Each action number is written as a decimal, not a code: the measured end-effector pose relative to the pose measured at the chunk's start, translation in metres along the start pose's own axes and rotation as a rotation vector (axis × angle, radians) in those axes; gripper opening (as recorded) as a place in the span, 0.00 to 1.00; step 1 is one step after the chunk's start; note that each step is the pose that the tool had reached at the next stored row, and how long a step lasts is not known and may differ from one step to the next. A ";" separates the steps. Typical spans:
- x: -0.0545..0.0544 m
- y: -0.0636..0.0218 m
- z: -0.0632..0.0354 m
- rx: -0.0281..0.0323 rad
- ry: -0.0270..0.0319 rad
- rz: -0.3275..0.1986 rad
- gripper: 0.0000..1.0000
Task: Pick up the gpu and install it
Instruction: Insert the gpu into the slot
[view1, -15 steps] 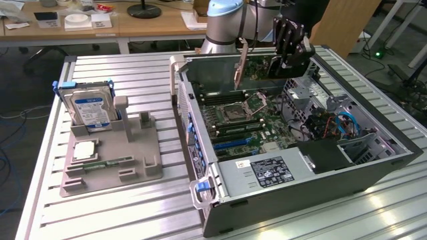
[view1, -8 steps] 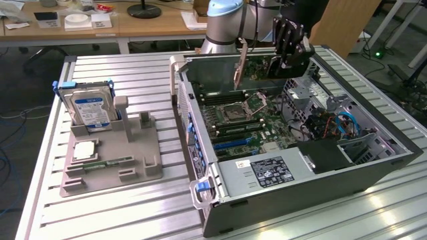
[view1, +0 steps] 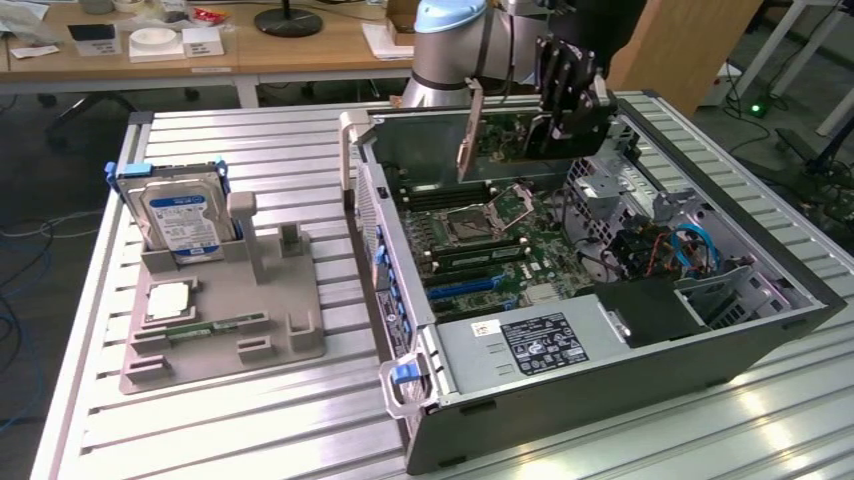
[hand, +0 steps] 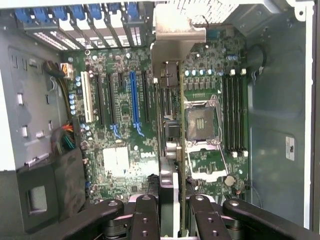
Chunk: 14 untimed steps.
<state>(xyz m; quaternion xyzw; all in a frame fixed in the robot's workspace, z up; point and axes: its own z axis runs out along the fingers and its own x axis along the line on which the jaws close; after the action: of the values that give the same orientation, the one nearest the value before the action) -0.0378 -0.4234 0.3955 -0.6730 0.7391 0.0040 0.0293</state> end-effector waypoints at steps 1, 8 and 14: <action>0.000 0.0020 0.0003 0.0000 0.0000 0.000 0.28; 0.006 0.0067 0.0077 -0.0018 0.0002 -0.003 0.28; 0.007 0.0070 0.0133 -0.0025 -0.0060 -0.006 0.28</action>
<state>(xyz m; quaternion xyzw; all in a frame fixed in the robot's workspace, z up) -0.0450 -0.4289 0.3816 -0.6752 0.7370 0.0069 0.0307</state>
